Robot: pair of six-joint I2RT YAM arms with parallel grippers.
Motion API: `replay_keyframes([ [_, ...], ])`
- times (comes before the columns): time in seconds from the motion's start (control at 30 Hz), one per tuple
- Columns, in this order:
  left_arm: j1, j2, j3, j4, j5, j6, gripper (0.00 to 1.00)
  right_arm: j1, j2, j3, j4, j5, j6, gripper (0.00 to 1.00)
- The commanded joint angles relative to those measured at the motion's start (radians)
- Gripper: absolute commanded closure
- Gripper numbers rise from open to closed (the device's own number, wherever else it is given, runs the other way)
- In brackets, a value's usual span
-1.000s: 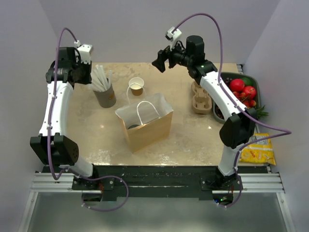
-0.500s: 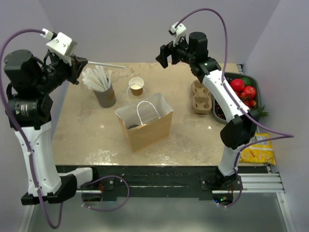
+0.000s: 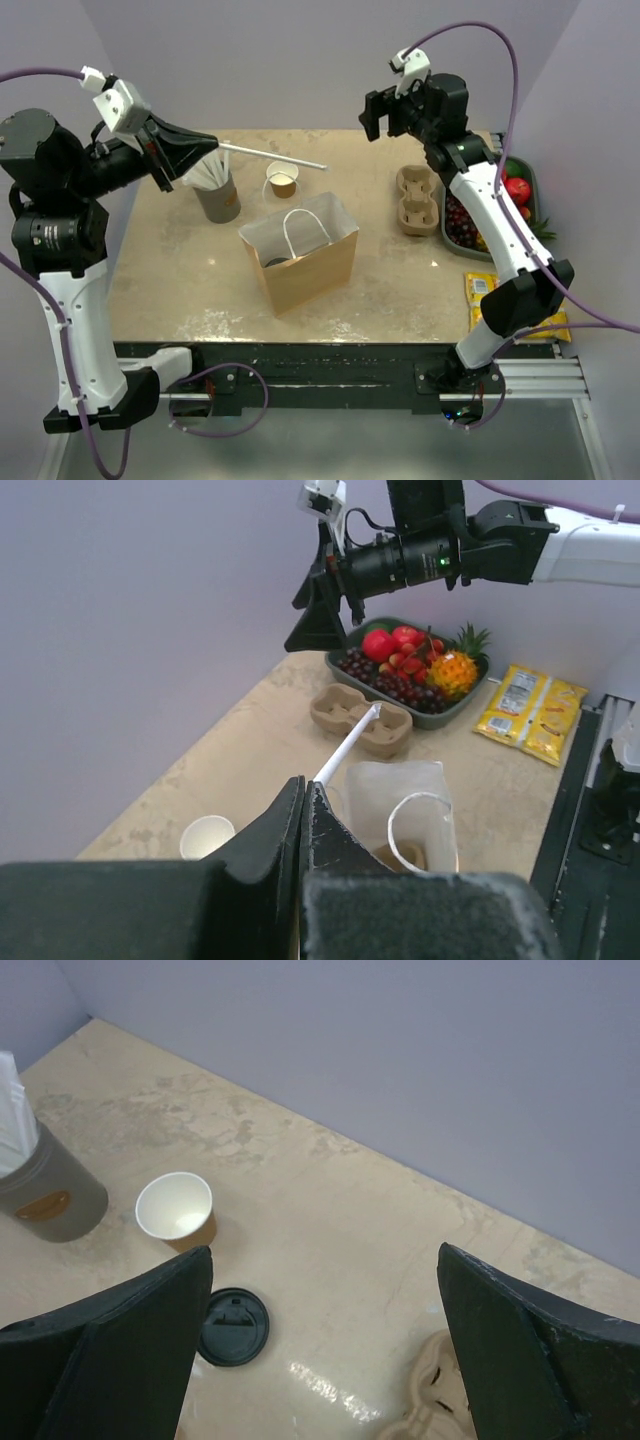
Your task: Pack the takeout coffee
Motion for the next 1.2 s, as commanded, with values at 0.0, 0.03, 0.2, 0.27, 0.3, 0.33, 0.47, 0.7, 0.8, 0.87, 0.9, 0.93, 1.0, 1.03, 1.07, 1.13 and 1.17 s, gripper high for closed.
replay_keyframes([
  [0.0, 0.005, -0.002, -0.080, 0.003, 0.105, -0.031, 1.00, -0.001, -0.072, -0.047, 0.020, 0.009, 0.008, 0.03],
  [0.03, 0.003, -0.008, -0.102, 0.004, 0.107, -0.023, 1.00, -0.003, -0.078, -0.058, 0.020, 0.003, 0.008, 0.03],
  [0.2, -0.050, -0.014, -0.151, -0.060, 0.056, 0.048, 1.00, -0.006, -0.110, -0.086, 0.022, -0.001, 0.005, 0.03],
  [0.27, -0.093, -0.002, -0.151, -0.104, 0.014, 0.080, 1.00, -0.009, -0.120, -0.096, 0.023, -0.007, 0.008, 0.03],
  [0.3, -0.145, 0.006, -0.148, -0.124, -0.005, 0.091, 1.00, -0.010, -0.123, -0.100, 0.022, -0.007, 0.008, 0.03],
  [0.33, -0.174, 0.010, -0.150, -0.141, -0.029, 0.114, 1.00, -0.010, -0.124, -0.104, 0.022, -0.007, 0.008, 0.03],
  [0.47, -0.216, 0.011, -0.203, -0.149, -0.152, 0.131, 1.00, -0.016, -0.124, -0.107, 0.023, -0.011, 0.014, 0.03],
  [0.7, -0.216, 0.024, -0.200, -0.125, -0.168, 0.132, 1.00, -0.023, -0.127, -0.115, 0.023, -0.013, 0.011, 0.03],
  [0.8, -0.218, 0.038, -0.180, -0.141, -0.197, 0.155, 1.00, -0.026, -0.126, -0.116, 0.023, -0.013, 0.011, 0.03],
  [0.87, -0.216, 0.053, -0.170, -0.181, -0.204, 0.181, 1.00, -0.024, -0.123, -0.112, 0.025, -0.014, 0.009, 0.03],
  [0.9, -0.216, 0.055, -0.168, -0.194, -0.205, 0.207, 1.00, -0.024, -0.120, -0.109, 0.025, -0.014, 0.008, 0.03],
  [0.93, -0.216, 0.058, -0.171, -0.204, -0.205, 0.218, 1.00, -0.026, -0.115, -0.101, 0.022, -0.016, 0.008, 0.03],
  [1.0, -0.218, 0.063, -0.183, -0.253, -0.185, 0.255, 1.00, -0.026, -0.110, -0.093, 0.017, -0.021, 0.005, 0.03],
  [1.03, -0.218, 0.070, -0.188, -0.272, -0.172, 0.269, 1.00, -0.026, -0.106, -0.087, 0.011, -0.030, 0.000, 0.03],
  [1.07, -0.227, 0.075, -0.197, -0.296, -0.159, 0.275, 1.00, -0.026, -0.104, -0.084, 0.006, -0.034, -0.003, 0.03],
  [1.13, -0.239, 0.090, -0.205, -0.306, -0.143, 0.275, 1.00, -0.026, -0.101, -0.081, 0.000, -0.036, -0.007, 0.02],
  [1.17, -0.260, 0.099, -0.200, -0.309, -0.137, 0.275, 1.00, -0.027, -0.101, -0.080, -0.001, -0.036, -0.007, 0.02],
])
